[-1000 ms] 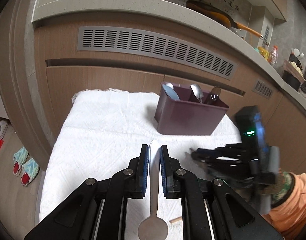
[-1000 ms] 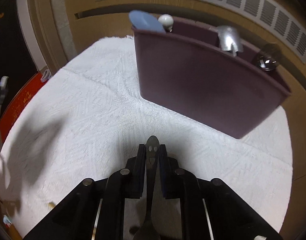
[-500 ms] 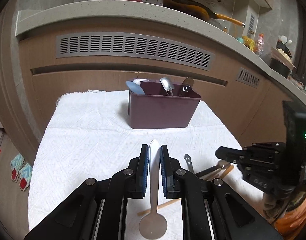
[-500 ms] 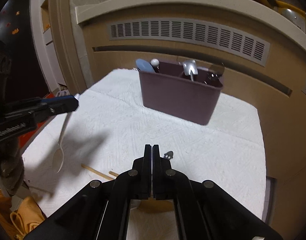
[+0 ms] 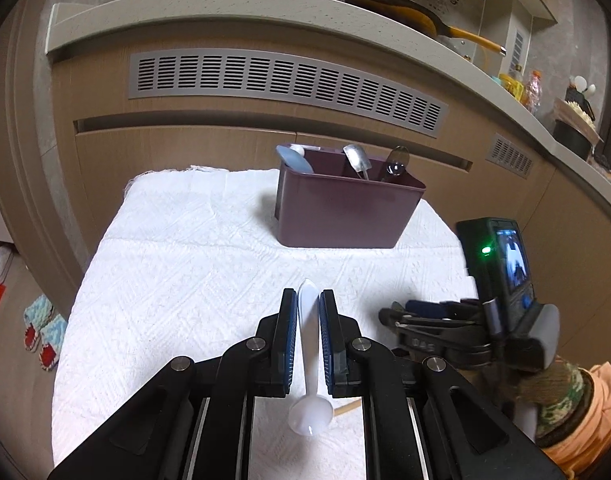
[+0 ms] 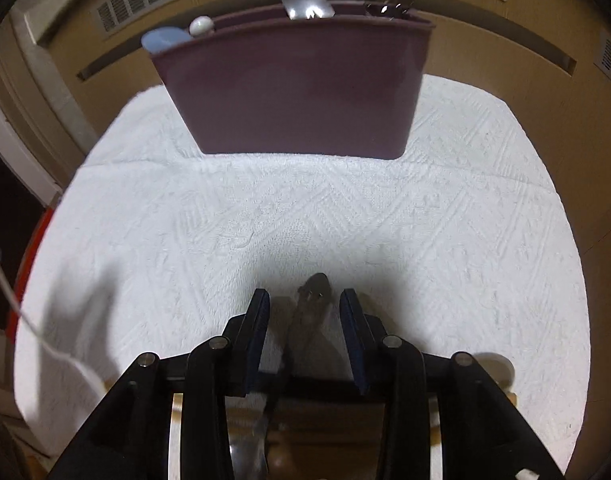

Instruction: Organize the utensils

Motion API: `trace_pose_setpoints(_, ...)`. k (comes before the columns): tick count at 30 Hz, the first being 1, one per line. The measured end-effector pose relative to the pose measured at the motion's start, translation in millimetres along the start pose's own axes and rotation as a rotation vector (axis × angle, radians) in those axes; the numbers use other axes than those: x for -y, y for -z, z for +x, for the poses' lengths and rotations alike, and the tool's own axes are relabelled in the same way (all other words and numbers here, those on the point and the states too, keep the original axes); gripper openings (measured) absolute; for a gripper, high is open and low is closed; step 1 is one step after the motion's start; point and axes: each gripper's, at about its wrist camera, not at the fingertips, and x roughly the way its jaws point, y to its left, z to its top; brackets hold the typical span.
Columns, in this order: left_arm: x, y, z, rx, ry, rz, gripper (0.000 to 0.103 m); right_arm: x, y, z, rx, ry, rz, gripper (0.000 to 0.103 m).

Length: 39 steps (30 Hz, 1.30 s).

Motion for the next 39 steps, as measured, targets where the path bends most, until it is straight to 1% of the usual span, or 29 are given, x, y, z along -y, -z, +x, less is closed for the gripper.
trace_pose_setpoints(1,-3,0,1,0.002,0.003,-0.004,0.012,-7,-1,2,0.001,0.029,-0.028,0.035)
trace_pose_setpoints(2,-6,0,1,0.004,0.006,-0.009,0.012,-14,-2,3,0.003,0.052,-0.060,0.032)
trace_pose_setpoints(3,-9,1,0,0.006,0.008,-0.016,0.012,-18,-2,4,0.006,0.059,-0.083,0.020)
trace_pose_setpoints(4,-11,1,0,0.008,0.011,-0.022,0.012,-24,-1,3,0.005,0.047,-0.123,0.016)
trace_pose_setpoints(6,-15,2,-3,0.011,0.018,-0.032,0.012,-29,3,-1,0.009,0.045,-0.159,0.016)
trace_pose_setpoints(8,-17,3,-7,0.013,0.022,-0.037,0.012,-30,7,-10,0.031,0.005,-0.175,0.016)
trace_pose_setpoints(13,-11,3,-21,0.035,0.015,-0.016,0.012,-29,21,-61,0.148,-0.043,-0.226,0.016)
trace_pose_setpoints(19,7,1,-34,0.048,0.011,0.027,0.012,-22,42,-109,0.242,-0.087,-0.246,0.016)
trace_pose_setpoints(24,27,-3,-43,0.058,0.011,0.058,0.012,-15,50,-130,0.294,-0.115,-0.232,0.016)
trace_pose_setpoints(30,50,-10,-56,0.084,0.015,0.109,0.012,-7,54,-160,0.379,-0.119,-0.228,0.015)
trace_pose_setpoints(35,60,-32,-64,0.120,0.025,0.124,0.012,-6,42,-187,0.473,-0.097,-0.240,0.015)
trace_pose_setpoints(38,68,-62,-71,0.169,0.021,0.157,0.012,-8,22,-204,0.533,-0.072,-0.261,0.015)
trace_pose_setpoints(39,71,-77,-74,0.192,0.023,0.170,0.012,-9,11,-213,0.561,-0.056,-0.272,0.000)
